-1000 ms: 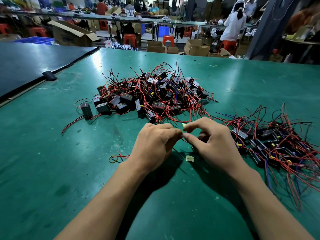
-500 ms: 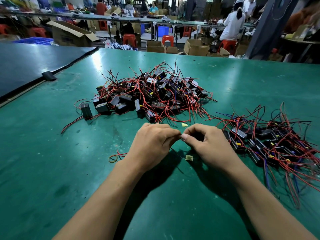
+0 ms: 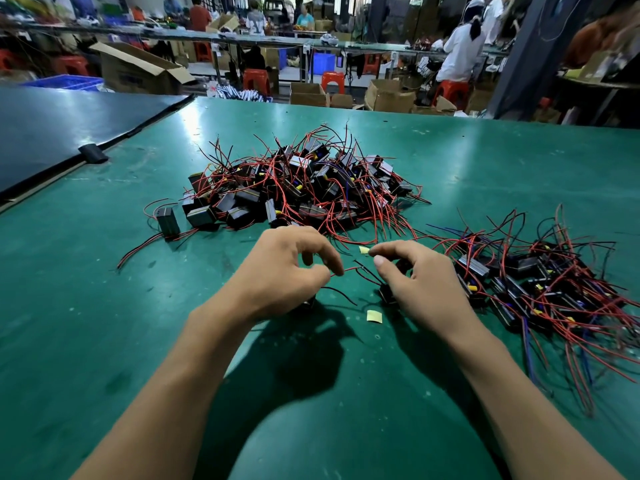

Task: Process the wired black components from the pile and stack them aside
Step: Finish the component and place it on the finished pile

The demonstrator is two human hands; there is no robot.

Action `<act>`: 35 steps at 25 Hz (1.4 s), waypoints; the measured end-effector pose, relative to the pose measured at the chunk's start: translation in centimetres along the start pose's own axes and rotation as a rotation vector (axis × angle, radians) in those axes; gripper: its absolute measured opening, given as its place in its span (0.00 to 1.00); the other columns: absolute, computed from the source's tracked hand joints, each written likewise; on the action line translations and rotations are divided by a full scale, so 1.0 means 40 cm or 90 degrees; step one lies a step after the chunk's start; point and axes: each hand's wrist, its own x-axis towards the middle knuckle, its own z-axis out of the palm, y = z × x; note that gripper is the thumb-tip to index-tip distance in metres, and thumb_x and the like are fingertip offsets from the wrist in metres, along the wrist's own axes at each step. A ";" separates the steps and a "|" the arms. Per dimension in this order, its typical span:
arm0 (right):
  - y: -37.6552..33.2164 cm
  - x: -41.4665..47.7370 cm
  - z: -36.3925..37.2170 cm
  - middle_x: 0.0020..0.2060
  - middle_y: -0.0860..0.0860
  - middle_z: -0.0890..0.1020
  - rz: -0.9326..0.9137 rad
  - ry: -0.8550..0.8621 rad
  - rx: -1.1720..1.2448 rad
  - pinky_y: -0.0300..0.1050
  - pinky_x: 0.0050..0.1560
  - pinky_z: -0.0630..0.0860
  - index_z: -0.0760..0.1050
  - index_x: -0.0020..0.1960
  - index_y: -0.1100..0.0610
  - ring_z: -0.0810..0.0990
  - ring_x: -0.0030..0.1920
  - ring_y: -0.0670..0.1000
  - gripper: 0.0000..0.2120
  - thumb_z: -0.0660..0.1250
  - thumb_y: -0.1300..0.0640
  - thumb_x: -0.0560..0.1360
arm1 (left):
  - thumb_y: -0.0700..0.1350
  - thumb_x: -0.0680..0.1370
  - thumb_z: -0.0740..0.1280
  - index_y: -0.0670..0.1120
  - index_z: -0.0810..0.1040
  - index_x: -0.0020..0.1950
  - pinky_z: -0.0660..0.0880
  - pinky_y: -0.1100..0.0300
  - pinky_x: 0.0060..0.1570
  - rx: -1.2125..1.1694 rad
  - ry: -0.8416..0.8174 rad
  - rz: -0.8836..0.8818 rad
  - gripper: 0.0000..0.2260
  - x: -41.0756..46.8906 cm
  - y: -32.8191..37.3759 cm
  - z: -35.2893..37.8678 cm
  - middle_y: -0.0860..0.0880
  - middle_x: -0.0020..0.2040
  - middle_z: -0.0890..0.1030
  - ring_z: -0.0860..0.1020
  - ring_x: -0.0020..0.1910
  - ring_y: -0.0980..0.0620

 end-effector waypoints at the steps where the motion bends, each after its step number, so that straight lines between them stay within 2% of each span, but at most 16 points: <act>1: 0.002 -0.002 0.003 0.37 0.38 0.79 -0.003 -0.020 -0.013 0.26 0.38 0.68 0.83 0.53 0.49 0.75 0.35 0.40 0.06 0.70 0.56 0.78 | 0.42 0.67 0.65 0.55 0.83 0.38 0.69 0.67 0.41 0.035 -0.044 0.004 0.10 -0.002 0.006 -0.004 0.56 0.41 0.80 0.74 0.41 0.57; 4: 0.001 -0.003 0.008 0.42 0.41 0.84 -0.024 -0.064 -0.047 0.25 0.40 0.69 0.83 0.57 0.50 0.78 0.40 0.41 0.09 0.70 0.55 0.78 | 0.42 0.70 0.71 0.56 0.84 0.45 0.67 0.67 0.48 0.149 -0.125 0.012 0.10 -0.003 0.008 0.002 0.55 0.45 0.78 0.72 0.47 0.55; 6: 0.000 -0.003 0.008 0.44 0.46 0.85 -0.033 -0.078 -0.048 0.30 0.43 0.73 0.84 0.56 0.50 0.79 0.41 0.44 0.08 0.70 0.55 0.78 | 0.43 0.71 0.73 0.55 0.85 0.47 0.67 0.62 0.49 0.198 -0.146 0.016 0.09 -0.001 0.001 0.017 0.54 0.43 0.77 0.70 0.47 0.54; 8: -0.001 -0.004 0.008 0.42 0.48 0.85 -0.029 -0.082 -0.034 0.37 0.46 0.74 0.84 0.53 0.49 0.81 0.43 0.48 0.07 0.71 0.55 0.77 | 0.46 0.71 0.75 0.54 0.86 0.46 0.68 0.59 0.48 0.212 -0.144 0.021 0.05 0.000 -0.006 0.028 0.52 0.42 0.76 0.70 0.46 0.53; 11: -0.001 -0.005 0.008 0.42 0.46 0.85 -0.014 -0.070 -0.007 0.36 0.45 0.75 0.84 0.53 0.50 0.82 0.44 0.47 0.06 0.70 0.57 0.78 | 0.49 0.71 0.77 0.53 0.86 0.43 0.67 0.67 0.44 0.123 -0.091 -0.001 0.03 0.000 -0.016 0.031 0.51 0.43 0.77 0.71 0.44 0.56; 13: 0.001 -0.004 0.009 0.41 0.43 0.85 0.002 -0.059 0.018 0.28 0.40 0.71 0.84 0.53 0.51 0.81 0.40 0.39 0.06 0.70 0.58 0.78 | 0.49 0.70 0.77 0.52 0.86 0.42 0.65 0.72 0.40 0.048 -0.058 -0.026 0.03 0.000 -0.019 0.031 0.52 0.45 0.78 0.72 0.41 0.60; 16: 0.005 0.000 0.010 0.38 0.45 0.86 0.040 -0.065 0.067 0.27 0.38 0.70 0.82 0.50 0.52 0.79 0.35 0.34 0.04 0.69 0.58 0.78 | 0.47 0.71 0.77 0.48 0.86 0.42 0.66 0.73 0.40 -0.008 -0.052 -0.050 0.04 0.002 -0.024 0.030 0.54 0.49 0.81 0.75 0.41 0.65; 18: 0.007 0.000 0.012 0.38 0.47 0.86 0.067 -0.066 0.114 0.37 0.43 0.76 0.81 0.50 0.52 0.80 0.37 0.37 0.03 0.69 0.58 0.79 | 0.47 0.71 0.77 0.48 0.86 0.43 0.73 0.65 0.46 -0.039 -0.056 -0.068 0.04 0.004 -0.029 0.032 0.54 0.49 0.83 0.79 0.47 0.63; 20: 0.007 -0.001 0.015 0.39 0.47 0.86 0.082 -0.053 0.142 0.42 0.45 0.78 0.80 0.48 0.51 0.82 0.41 0.42 0.03 0.68 0.58 0.79 | 0.47 0.71 0.76 0.49 0.86 0.43 0.75 0.59 0.48 -0.051 -0.033 -0.072 0.04 0.004 -0.031 0.041 0.53 0.48 0.83 0.80 0.48 0.57; 22: 0.010 0.001 0.018 0.39 0.47 0.86 0.085 -0.034 0.124 0.43 0.46 0.77 0.79 0.45 0.50 0.82 0.42 0.46 0.04 0.69 0.57 0.78 | 0.47 0.71 0.77 0.51 0.85 0.42 0.73 0.61 0.44 -0.034 -0.004 -0.052 0.03 0.002 -0.031 0.057 0.52 0.46 0.82 0.78 0.46 0.55; 26: 0.017 0.007 0.016 0.33 0.45 0.81 0.106 -0.043 0.154 0.47 0.43 0.75 0.78 0.42 0.51 0.76 0.34 0.46 0.05 0.70 0.57 0.77 | 0.45 0.71 0.77 0.52 0.85 0.42 0.66 0.69 0.41 0.044 -0.010 0.007 0.03 0.002 -0.036 0.076 0.55 0.41 0.79 0.74 0.43 0.54; 29: 0.018 0.008 0.003 0.31 0.48 0.79 0.113 -0.090 0.214 0.51 0.41 0.75 0.78 0.41 0.52 0.74 0.33 0.49 0.06 0.70 0.55 0.76 | 0.44 0.73 0.76 0.52 0.85 0.44 0.70 0.62 0.42 0.064 0.008 0.037 0.04 0.001 -0.041 0.080 0.58 0.40 0.81 0.74 0.43 0.54; 31: 0.018 0.010 -0.005 0.32 0.49 0.80 0.105 -0.126 0.236 0.54 0.41 0.76 0.79 0.42 0.53 0.76 0.34 0.50 0.05 0.71 0.56 0.77 | 0.43 0.74 0.74 0.54 0.85 0.47 0.72 0.61 0.43 0.063 0.024 0.030 0.06 0.000 -0.045 0.082 0.56 0.40 0.82 0.74 0.43 0.57; 33: 0.018 0.012 -0.012 0.33 0.48 0.81 0.087 -0.171 0.234 0.51 0.39 0.77 0.80 0.44 0.54 0.77 0.34 0.48 0.03 0.72 0.57 0.77 | 0.43 0.75 0.73 0.56 0.85 0.50 0.74 0.59 0.44 0.071 0.032 0.027 0.08 0.000 -0.049 0.084 0.54 0.40 0.81 0.74 0.43 0.57; 35: 0.019 0.011 -0.018 0.32 0.47 0.81 0.083 -0.212 0.238 0.40 0.35 0.75 0.81 0.44 0.55 0.77 0.32 0.45 0.02 0.73 0.58 0.76 | 0.41 0.76 0.71 0.54 0.85 0.52 0.75 0.58 0.44 0.089 0.050 0.039 0.09 0.001 -0.051 0.086 0.55 0.40 0.80 0.75 0.43 0.56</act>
